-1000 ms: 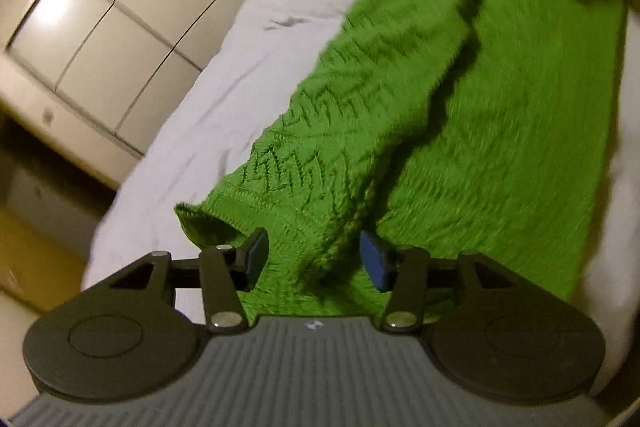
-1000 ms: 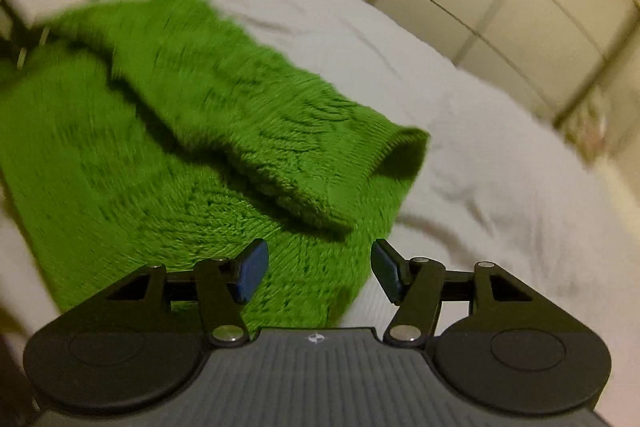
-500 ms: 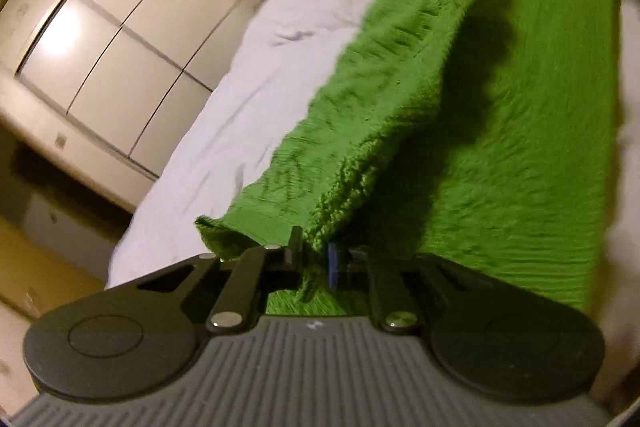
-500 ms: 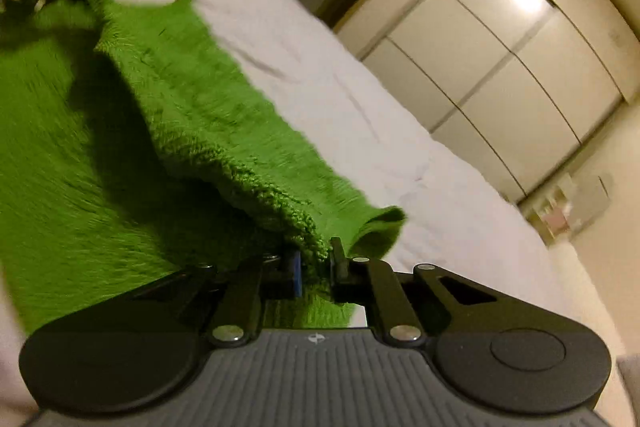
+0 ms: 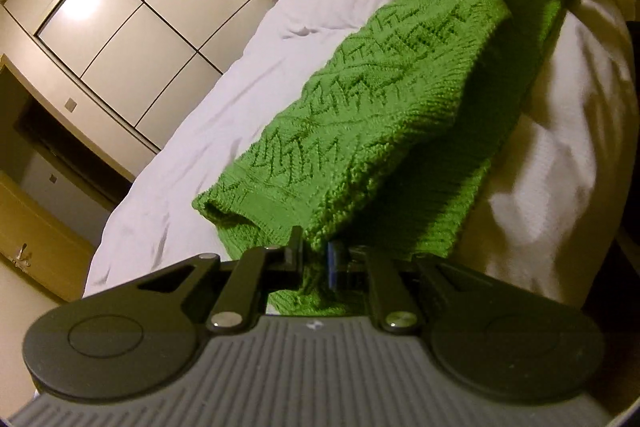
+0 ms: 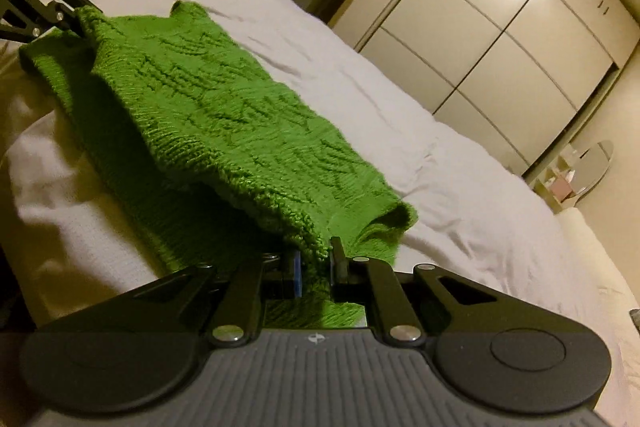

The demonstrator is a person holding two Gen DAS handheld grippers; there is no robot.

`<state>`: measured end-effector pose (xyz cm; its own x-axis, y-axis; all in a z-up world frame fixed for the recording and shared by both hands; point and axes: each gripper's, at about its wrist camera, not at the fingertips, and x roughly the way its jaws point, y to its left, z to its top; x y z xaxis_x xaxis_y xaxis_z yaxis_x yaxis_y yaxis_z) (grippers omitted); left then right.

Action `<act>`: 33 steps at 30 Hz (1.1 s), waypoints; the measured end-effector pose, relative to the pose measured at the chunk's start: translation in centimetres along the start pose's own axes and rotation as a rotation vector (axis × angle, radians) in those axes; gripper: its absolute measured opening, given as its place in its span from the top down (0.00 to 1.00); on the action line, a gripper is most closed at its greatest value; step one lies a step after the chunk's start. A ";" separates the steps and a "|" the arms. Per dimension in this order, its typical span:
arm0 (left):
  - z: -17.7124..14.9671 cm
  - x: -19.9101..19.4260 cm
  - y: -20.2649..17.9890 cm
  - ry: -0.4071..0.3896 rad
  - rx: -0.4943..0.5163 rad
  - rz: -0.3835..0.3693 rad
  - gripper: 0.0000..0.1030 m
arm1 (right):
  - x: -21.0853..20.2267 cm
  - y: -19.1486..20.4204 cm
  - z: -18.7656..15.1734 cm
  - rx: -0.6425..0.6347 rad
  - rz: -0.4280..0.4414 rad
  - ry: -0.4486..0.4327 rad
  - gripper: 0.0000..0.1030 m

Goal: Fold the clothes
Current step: 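Lift the hem with both grippers and fold it over toward the collar, then lower the folded hem onto the vest and open both grippers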

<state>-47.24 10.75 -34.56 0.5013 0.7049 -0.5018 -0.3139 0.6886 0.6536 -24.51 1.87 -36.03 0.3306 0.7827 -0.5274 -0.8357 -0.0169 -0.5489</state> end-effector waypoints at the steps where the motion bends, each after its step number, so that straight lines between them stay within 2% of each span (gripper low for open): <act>1: -0.1 0.2 -0.1 0.006 0.001 -0.003 0.90 | 0.1 0.1 -0.1 -0.003 0.003 0.008 0.90; 8: -0.6 1.0 -1.1 0.027 0.036 -0.006 0.90 | 0.6 0.7 -0.9 -0.012 0.023 0.065 0.86; 10: -0.6 0.5 -0.3 0.038 0.023 -0.021 0.86 | -0.1 -0.6 -0.4 0.047 0.039 0.083 0.72; 11: -0.6 -0.1 0.4 0.034 -0.008 -0.037 0.86 | -0.4 -1.2 -0.2 0.076 0.047 0.091 0.60; 12: -0.6 -0.7 1.2 0.027 -0.048 -0.054 0.86 | -0.8 -1.9 0.0 0.105 0.055 0.100 0.57; 14: -0.5 -2.0 2.8 0.013 -0.126 -0.088 0.86 | -1.5 -3.3 0.4 0.179 0.073 0.112 0.57; 17: 0.3 -3.2 5.0 -0.043 -0.297 -0.133 0.86 | -2.3 -6.0 1.1 0.423 0.130 0.064 0.57; 19: 1.4 -3.0 5.6 -0.089 -0.399 -0.168 0.86 | -2.1 -7.1 1.5 0.578 0.200 0.011 0.57; 21: 2.6 -1.8 5.3 -0.102 -0.454 -0.181 0.86 | -1.5 -7.3 1.7 0.693 0.268 -0.032 0.57; 24: 3.1 0.8 4.1 -0.045 -0.496 -0.198 0.86 | -0.1 -5.8 1.6 0.726 0.322 -0.034 0.57; 25: 2.8 1.7 3.5 -0.007 -0.510 -0.203 0.85 | 0.7 -5.0 1.3 0.717 0.323 0.002 0.57; 28: 1.8 1.8 4.1 0.032 -0.553 -0.228 0.86 | 2.0 -3.5 -0.5 0.697 0.338 0.097 0.57; 31: 0.8 1.7 4.8 0.063 -0.597 -0.254 0.86 | 1.4 -5.3 -0.2 0.730 0.367 0.103 0.58; 33: 1.0 1.3 6.5 0.050 -0.617 -0.240 0.86 | 1.4 -7.1 0.4 0.760 0.358 0.089 0.58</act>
<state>-47.83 15.99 -30.44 0.5817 0.5166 -0.6283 -0.6099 0.7881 0.0833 -18.30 3.32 -32.62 -0.0039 0.7576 -0.6527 -0.9537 0.1935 0.2303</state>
